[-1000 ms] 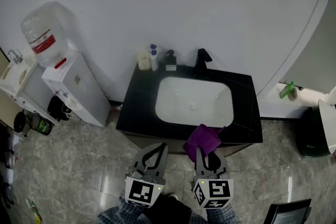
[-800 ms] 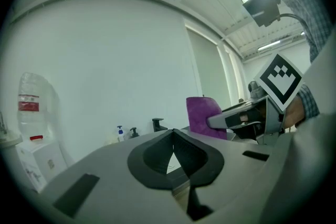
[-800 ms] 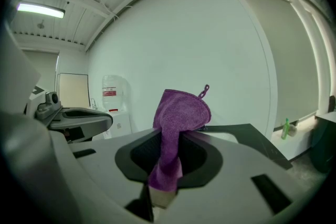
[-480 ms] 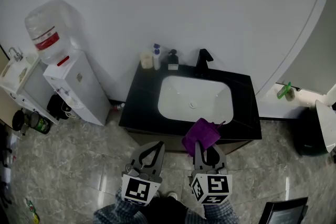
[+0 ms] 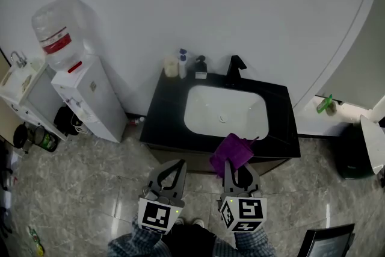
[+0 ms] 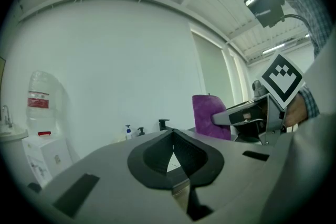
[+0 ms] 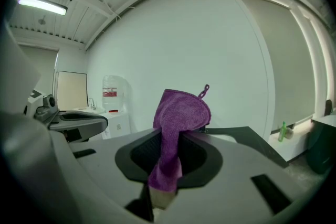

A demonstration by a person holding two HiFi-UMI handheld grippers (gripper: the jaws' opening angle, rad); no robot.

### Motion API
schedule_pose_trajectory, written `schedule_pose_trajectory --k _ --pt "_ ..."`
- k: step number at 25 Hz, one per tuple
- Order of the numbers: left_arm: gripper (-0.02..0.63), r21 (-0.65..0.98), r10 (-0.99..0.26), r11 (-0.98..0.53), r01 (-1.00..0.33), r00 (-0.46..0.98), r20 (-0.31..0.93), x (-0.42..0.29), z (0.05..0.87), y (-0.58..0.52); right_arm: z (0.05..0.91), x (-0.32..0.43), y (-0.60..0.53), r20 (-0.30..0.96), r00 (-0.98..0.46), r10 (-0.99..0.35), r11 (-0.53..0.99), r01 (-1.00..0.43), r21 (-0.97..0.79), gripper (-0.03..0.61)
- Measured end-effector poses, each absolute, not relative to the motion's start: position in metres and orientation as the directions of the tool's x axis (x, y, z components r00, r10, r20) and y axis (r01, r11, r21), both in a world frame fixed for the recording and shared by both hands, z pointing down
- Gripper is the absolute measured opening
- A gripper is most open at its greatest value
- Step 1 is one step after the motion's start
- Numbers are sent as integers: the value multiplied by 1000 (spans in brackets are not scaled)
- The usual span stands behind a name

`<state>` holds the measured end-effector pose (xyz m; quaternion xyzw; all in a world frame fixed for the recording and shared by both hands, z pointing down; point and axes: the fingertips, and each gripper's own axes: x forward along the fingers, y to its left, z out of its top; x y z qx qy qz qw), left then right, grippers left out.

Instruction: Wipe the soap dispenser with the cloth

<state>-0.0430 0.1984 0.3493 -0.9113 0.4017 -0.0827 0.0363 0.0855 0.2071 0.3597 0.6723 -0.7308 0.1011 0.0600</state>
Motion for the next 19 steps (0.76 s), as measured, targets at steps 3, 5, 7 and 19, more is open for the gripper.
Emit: schedule_pose_trajectory --k 3,5,7,19 --pt "2 -127 -736 -677 -725 668 110 -43 349 201 357 86 211 224 -80 -971 68 -996 -62 80" --pt "2 -133 -736 -677 -724 671 95 -44 346 201 354 83 211 222 -80 -972 68 -996 -61 80" --pt "2 -128 -737 -676 -725 668 105 -47 347 201 353 82 211 222 -78 -972 66 -996 -60 80" --pt "2 -115 -733 -680 -724 668 130 -52 354 206 354 79 215 224 -71 -972 59 -997 -58 80"
